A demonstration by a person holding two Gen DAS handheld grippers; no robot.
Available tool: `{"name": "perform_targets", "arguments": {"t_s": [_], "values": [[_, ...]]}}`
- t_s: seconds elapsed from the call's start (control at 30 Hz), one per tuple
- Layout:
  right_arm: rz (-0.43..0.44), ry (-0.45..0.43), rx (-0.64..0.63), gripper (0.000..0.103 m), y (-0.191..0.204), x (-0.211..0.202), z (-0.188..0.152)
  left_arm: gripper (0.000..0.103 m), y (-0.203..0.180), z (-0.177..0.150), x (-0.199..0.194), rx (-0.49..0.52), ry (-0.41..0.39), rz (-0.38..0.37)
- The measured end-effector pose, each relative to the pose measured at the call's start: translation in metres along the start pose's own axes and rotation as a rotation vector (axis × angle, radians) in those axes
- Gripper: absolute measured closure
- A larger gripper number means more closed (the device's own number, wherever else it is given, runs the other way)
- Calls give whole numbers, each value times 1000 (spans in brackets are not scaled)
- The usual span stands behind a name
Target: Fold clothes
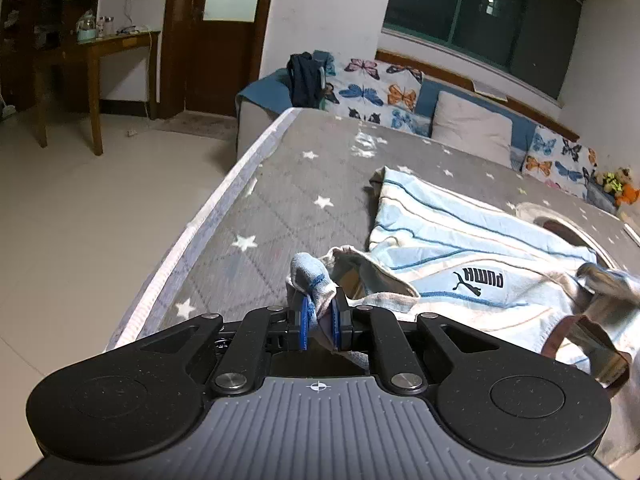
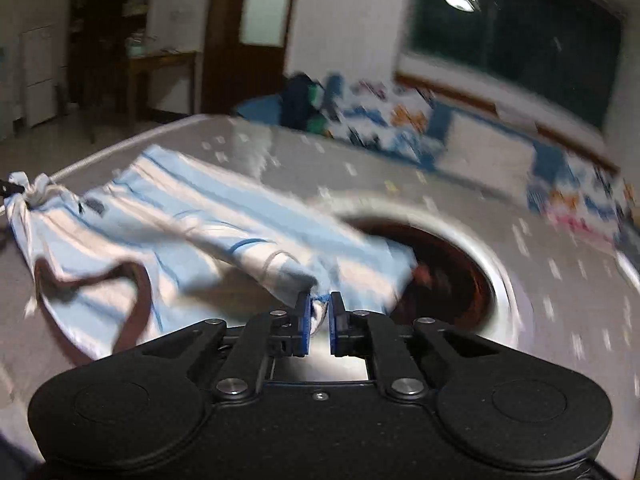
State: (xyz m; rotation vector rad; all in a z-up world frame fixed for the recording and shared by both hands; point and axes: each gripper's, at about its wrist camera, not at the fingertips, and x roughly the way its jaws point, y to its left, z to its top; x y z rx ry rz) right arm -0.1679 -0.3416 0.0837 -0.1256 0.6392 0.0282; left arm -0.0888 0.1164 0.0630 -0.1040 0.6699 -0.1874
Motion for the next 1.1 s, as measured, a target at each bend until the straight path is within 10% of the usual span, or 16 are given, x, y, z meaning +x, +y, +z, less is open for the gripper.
{"name": "perform_targets", "arguments": {"t_s": [0.37,0.6,0.73,1.1], "values": [[11,132,-116,64,10,-20,-42,82,5,-8,-15,11,37,12],[27,83,-245,63,32,-1,-40,68,10,-20,-19,8,46,12],[40,65,-173,82,26,5,-36,58,9,-21,-20,3,46,15],[43,68,-18,81,8,7,-42,35,8,-35,-5,-70,100,-7]]}}
